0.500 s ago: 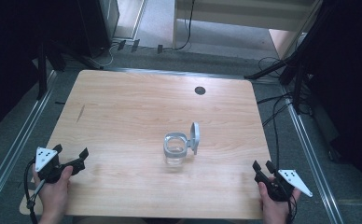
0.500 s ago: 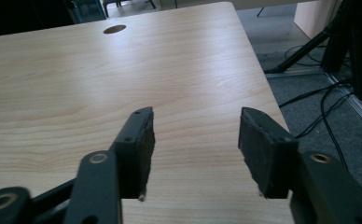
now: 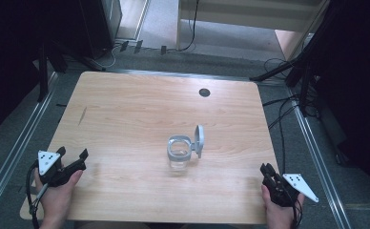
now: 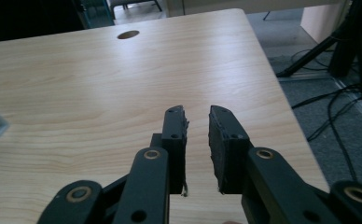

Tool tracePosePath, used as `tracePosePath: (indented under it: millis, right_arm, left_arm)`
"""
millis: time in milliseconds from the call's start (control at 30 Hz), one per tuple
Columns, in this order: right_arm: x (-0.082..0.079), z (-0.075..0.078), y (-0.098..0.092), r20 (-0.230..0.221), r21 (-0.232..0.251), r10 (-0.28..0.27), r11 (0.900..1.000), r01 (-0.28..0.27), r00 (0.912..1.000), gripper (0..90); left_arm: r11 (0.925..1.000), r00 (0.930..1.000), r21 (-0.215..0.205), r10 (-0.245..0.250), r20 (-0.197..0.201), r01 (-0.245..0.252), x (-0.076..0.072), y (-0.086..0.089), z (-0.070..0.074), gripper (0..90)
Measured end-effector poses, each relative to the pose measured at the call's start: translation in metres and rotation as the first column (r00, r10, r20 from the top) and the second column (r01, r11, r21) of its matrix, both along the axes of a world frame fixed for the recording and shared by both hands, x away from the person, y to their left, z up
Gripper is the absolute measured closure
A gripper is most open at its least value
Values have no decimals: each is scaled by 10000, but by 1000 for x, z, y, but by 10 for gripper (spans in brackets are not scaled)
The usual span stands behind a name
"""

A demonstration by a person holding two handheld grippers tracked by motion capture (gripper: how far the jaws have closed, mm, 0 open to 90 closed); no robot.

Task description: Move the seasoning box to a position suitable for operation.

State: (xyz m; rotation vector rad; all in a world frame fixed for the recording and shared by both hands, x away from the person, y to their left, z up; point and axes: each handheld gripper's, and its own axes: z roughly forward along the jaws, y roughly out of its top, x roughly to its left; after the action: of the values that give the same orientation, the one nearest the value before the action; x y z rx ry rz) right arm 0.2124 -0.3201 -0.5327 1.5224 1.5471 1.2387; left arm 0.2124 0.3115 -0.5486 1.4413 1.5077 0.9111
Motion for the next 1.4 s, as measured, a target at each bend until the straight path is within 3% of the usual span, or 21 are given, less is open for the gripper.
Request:
tracePosePath:
  millis: [67,233,267,500,533,567,633,767,800,833,900,1000,1067,1167,1233,1267,1300,1367,1400]
  right_arm:
    - [0,2,5,73,-8,219,9998,-219,9997,791]
    - [0,7,20,195,71,650,9978,-652,9977,808]
    - [0,8,24,210,80,734,9973,-736,9971,810]
    - [-2,16,48,308,249,1302,9911,-1310,9910,823]
    - [-2,17,53,347,187,1419,9896,-1426,9893,824]
    - [-3,18,62,348,187,1648,9860,-1655,9857,828]
    - [-3,19,66,352,198,1749,9843,-1756,9840,831]
    - [-1,20,89,259,241,2368,9711,-2374,9712,858]
    - [-1,20,89,259,241,2368,9711,-2374,9712,858]
    - [1,21,97,286,199,2608,9650,-2614,9650,881]
    - [3,22,105,321,222,2836,9585,-2843,9584,896]
    - [5,23,113,313,251,3055,9516,-3063,9517,900]
    - [7,23,126,326,205,3369,9411,-3376,9410,900]
    - [8,23,133,323,150,3490,9368,-3496,9366,900]
    - [9,22,140,292,130,3639,9312,-3644,9310,900]
    - [10,21,147,264,118,3749,9268,-3753,9267,900]
    - [10,21,147,264,118,3749,9268,-3753,9267,900]
    - [12,20,154,216,90,3838,9233,-3840,9232,900]
    - [12,20,154,216,90,3838,9233,-3840,9232,900]
  left_arm:
    - [9999,9998,-17,-153,115,153,-1,0,1,422]
    - [9993,9993,-35,-366,30,366,-3,-1,2,654]
    - [9964,9978,-524,-666,-8,665,-3,-2,3,696]
    - [9847,9885,-886,-1511,-49,1501,-1,-20,11,842]
    - [9810,9859,-1015,-1670,-101,1651,0,-23,11,860]
    - [9728,9808,-1305,-1948,-126,1915,2,-31,12,896]
    - [9707,9781,-1272,-2074,-168,2036,2,-36,12,900]
    - [9533,9623,-1371,-2720,-32,2690,5,-58,17,900]
    - [9533,9623,-1371,-2720,-32,2690,5,-58,17,900]
    - [9475,9550,-1238,-2964,47,2947,5,-66,19,900]
    - [9410,9472,-1135,-3208,10,3188,7,-73,20,900]
    - [9376,9429,-1073,-3330,-31,3308,8,-80,19,900]
    - [9290,9344,-1097,-3562,-68,3533,11,-88,21,900]
    - [9239,9297,-1126,-3682,-18,3657,13,-94,22,900]
    - [9174,9231,-1110,-3846,-19,3821,15,-100,24,900]
    - [9105,9156,-1061,-4020,-4,3997,18,-108,25,900]
    - [9105,9156,-1061,-4020,-4,3997,18,-108,25,900]
    - [8973,9014,-992,-4329,-65,4302,23,-122,26,900]
    - [8973,9014,-992,-4329,-65,4302,23,-122,26,900]
